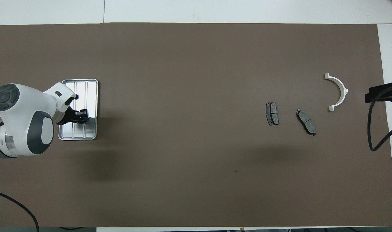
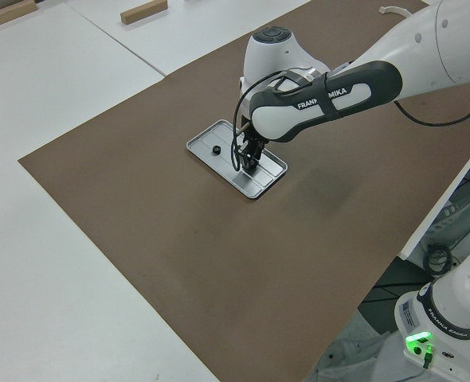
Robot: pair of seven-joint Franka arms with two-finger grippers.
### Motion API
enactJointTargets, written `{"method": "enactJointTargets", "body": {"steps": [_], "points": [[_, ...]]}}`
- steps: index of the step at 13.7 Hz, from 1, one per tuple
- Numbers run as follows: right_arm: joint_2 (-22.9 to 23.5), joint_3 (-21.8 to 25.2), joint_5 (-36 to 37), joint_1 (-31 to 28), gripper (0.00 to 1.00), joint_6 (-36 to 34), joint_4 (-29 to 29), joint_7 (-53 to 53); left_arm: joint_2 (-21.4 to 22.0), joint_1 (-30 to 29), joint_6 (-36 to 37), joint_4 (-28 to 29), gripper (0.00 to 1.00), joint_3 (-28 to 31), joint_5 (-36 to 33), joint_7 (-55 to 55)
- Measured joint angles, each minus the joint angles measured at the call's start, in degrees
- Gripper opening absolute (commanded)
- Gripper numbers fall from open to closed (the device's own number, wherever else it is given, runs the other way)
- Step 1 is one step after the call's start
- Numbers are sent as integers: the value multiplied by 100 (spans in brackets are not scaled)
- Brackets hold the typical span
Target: Place bearing gear from tray to pile
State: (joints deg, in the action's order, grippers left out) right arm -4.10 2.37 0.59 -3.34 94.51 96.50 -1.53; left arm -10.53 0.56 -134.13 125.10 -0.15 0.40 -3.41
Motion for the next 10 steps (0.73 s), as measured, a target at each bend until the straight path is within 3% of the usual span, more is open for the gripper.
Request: {"method": "enactJointTargets", "body": {"steps": [2,4,5,10], "points": [[0,0,0,0,100,0,0,0,-4,0,-30,20,28,-1,0,0],[0,0,-1,0,100,0,0,0,8,0,-79,49,4,-2,0,0],[0,0,-1,0,100,0,0,0,11,0,-91,57,0,-2,0,0],[0,0,-1,0,100,129,15,0,12,2,-82,-31,0,-17,0,-24]]}}
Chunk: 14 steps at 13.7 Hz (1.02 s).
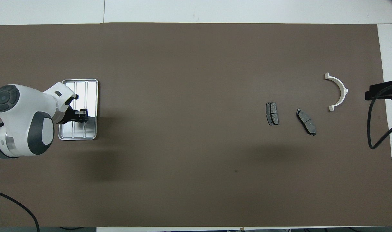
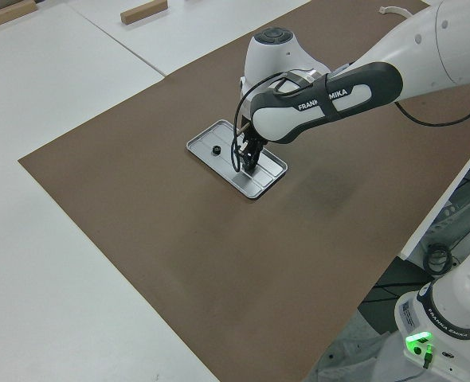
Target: Place bearing gear from tray to pile
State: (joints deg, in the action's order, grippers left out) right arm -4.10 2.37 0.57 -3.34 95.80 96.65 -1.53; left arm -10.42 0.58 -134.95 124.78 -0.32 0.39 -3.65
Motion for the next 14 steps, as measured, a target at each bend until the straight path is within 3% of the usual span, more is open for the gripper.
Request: {"method": "enactJointTargets", "body": {"steps": [3,6,11,14], "points": [[7,8,-10,-24,100,25,98,0,27,217,851,-717,0,-44,0,-650],[40,11,-73,-54,100,405,172,0,77,1065,1640,-1400,0,-81,-1,-2233],[616,8,-87,-54,100,1583,280,0,-7,2690,1661,-1809,0,-116,0,-4778],[1225,10,-87,-66,100,2224,219,0,-674,3592,1662,-2462,0,-92,-2,-6024]]}}
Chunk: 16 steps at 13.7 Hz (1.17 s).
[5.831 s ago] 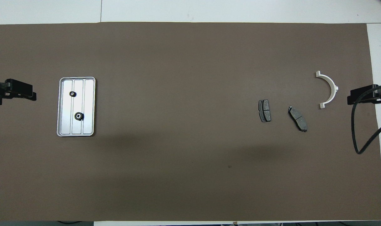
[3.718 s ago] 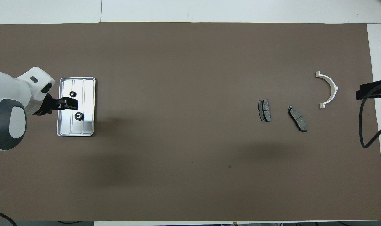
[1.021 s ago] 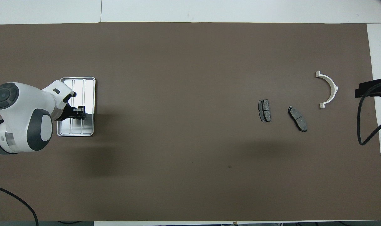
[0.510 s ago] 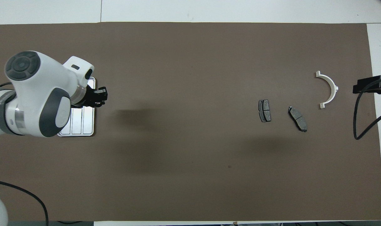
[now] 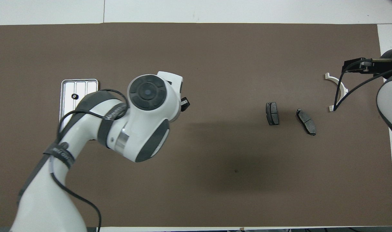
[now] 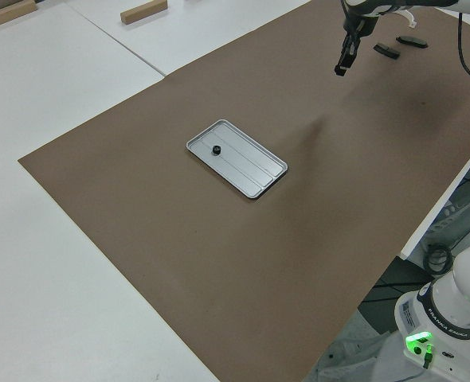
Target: Place bearing gear from tray to pile
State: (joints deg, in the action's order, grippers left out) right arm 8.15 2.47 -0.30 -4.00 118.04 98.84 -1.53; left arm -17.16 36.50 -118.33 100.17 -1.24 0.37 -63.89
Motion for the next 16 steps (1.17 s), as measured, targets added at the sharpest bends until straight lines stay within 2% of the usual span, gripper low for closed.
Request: {"method": "enactJointTargets", "body": {"steps": [2,4,8,10,13,16], "points": [[392,5,0,-25,100,123,-254,0,-755,387,-63,-637,0,39,-9,-490],[721,4,0,-32,100,261,-533,0,-1168,423,-175,-964,0,103,-61,-540],[1036,-32,-1,-13,100,507,-673,0,-1282,326,-211,-937,0,200,-463,-540],[1074,-56,-2,6,100,507,-676,0,-1311,315,-352,-869,0,200,-530,-544],[1098,-63,-2,15,100,507,-675,0,-1355,314,-932,-654,0,199,-533,-716],[1112,-63,-2,15,100,507,-674,0,-1366,315,-1022,-592,0,195,-535,-754]]}}
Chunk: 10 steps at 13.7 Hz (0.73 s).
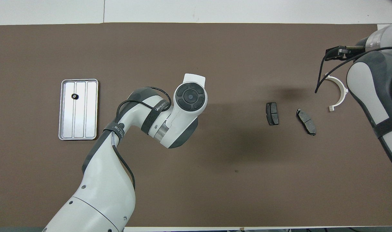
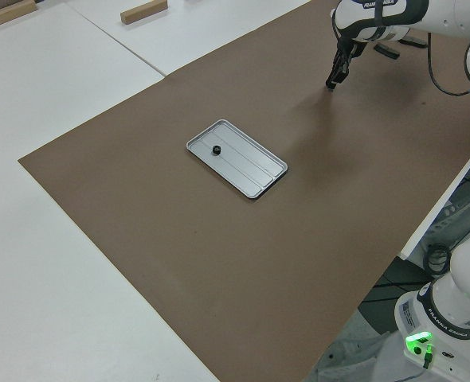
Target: Place bearing gear from tray to pile
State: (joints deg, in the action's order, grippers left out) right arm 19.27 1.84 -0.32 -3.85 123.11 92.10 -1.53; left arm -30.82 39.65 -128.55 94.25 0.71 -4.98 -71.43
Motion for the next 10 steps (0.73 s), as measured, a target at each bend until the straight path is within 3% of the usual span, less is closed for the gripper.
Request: {"method": "enactJointTargets", "body": {"steps": [1,2,6,7,10], "points": [[2,0,0,0,100,-3,5,0,-1,0,-3,18,0,0,-1,-3],[4,0,0,0,100,-6,19,0,-3,0,-10,42,20,0,-1,-5],[18,0,0,0,100,-7,52,1,-7,0,-14,104,64,0,-5,-14],[18,0,0,0,100,-13,52,3,-7,1,-14,116,85,0,-6,-17],[17,-15,1,16,100,-99,43,34,-7,-1,62,110,96,19,-75,-20]]}}
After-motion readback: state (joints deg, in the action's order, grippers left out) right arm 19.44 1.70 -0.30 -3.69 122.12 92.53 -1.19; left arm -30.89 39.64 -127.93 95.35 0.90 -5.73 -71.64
